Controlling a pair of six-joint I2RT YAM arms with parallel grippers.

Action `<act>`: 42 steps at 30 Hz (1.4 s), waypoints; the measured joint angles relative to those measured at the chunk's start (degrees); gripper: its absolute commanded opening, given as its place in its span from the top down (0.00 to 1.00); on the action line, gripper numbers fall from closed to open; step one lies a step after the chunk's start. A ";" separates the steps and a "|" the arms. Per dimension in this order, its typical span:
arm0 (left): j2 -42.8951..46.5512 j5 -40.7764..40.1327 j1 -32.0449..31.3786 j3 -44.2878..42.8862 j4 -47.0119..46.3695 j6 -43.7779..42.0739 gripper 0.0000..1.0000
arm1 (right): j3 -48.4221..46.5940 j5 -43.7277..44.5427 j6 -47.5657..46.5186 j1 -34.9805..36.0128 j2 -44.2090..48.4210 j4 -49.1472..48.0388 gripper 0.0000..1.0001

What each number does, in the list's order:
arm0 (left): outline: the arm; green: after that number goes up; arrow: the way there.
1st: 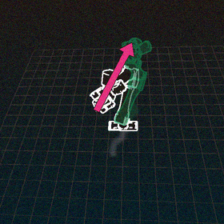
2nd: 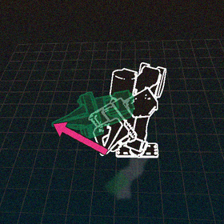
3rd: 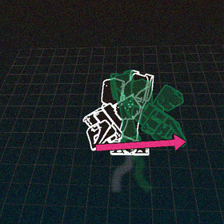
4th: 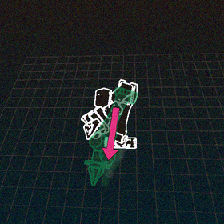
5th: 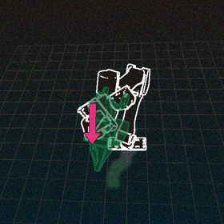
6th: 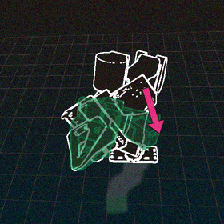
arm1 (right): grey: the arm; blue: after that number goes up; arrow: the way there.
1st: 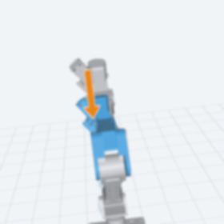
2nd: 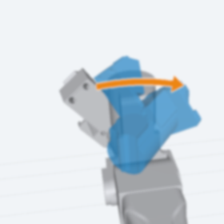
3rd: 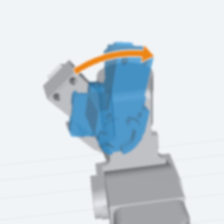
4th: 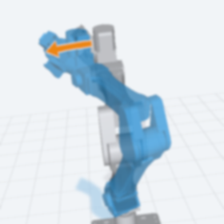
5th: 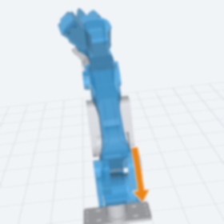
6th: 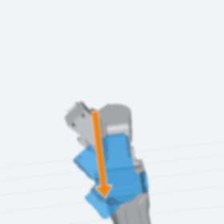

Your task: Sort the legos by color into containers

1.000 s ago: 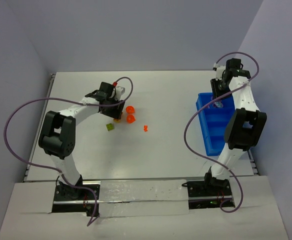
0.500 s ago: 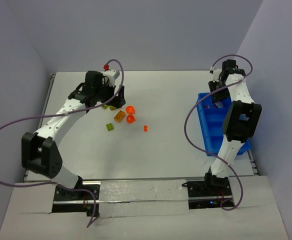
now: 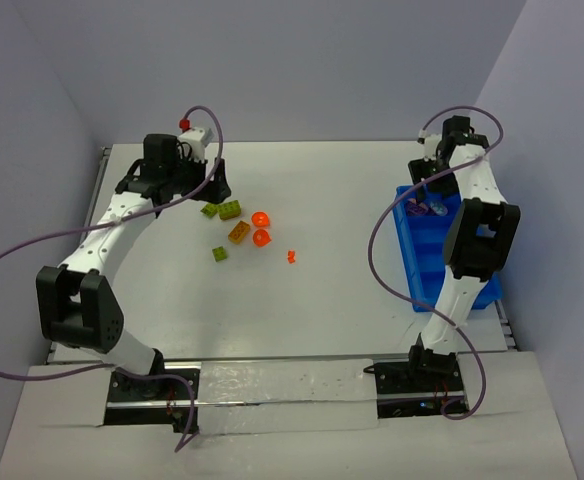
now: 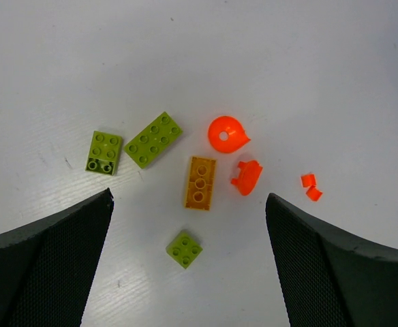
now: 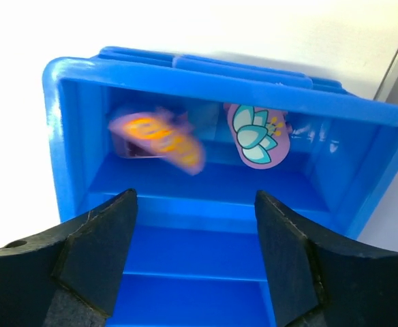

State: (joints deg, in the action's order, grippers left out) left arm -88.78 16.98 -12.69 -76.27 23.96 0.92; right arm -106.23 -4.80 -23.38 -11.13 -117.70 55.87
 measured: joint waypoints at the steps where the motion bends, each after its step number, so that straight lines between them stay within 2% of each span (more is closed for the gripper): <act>1: -0.62 0.04 0.05 -0.27 0.19 -0.99 0.07 | -0.22 -0.42 0.09 0.12 0.01 0.13 0.12; 2: -1.21 0.06 0.07 -0.52 0.33 -1.92 0.07 | -0.44 -0.87 0.20 0.25 0.01 0.30 0.12; 3: -1.87 0.08 0.15 -0.75 0.56 -3.01 0.10 | -0.61 -1.51 0.49 0.44 0.30 0.58 0.03; 4: -2.49 0.06 0.21 -0.97 0.65 -4.01 0.11 | -0.64 -2.21 0.78 0.64 0.68 0.92 0.00; 13: -15.38 0.47 0.87 -9.64 4.29 -17.75 0.17 | -5.76 -11.64 4.38 5.96 10.44 4.72 0.00; 19: -24.98 5.76 1.78 -18.85 9.50 -28.32 0.22 | -5.60 -17.29 7.01 11.08 15.63 5.04 0.00; 24: -31.40 9.41 1.93 -26.18 13.37 -33.20 0.24 | -3.71 -18.95 8.38 11.25 16.01 5.23 0.00; 32: -34.82 12.09 1.93 -26.87 18.09 -37.46 0.24 | -2.17 -19.21 8.94 11.12 16.01 5.51 0.00; 42: -34.85 11.79 1.49 -24.09 18.21 -38.80 0.38 | -2.17 -20.00 9.05 11.12 16.01 5.52 0.00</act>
State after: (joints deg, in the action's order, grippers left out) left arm -123.63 28.77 -11.20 -100.36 42.17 -37.88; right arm -108.40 -24.80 -14.33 -0.01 -101.69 61.39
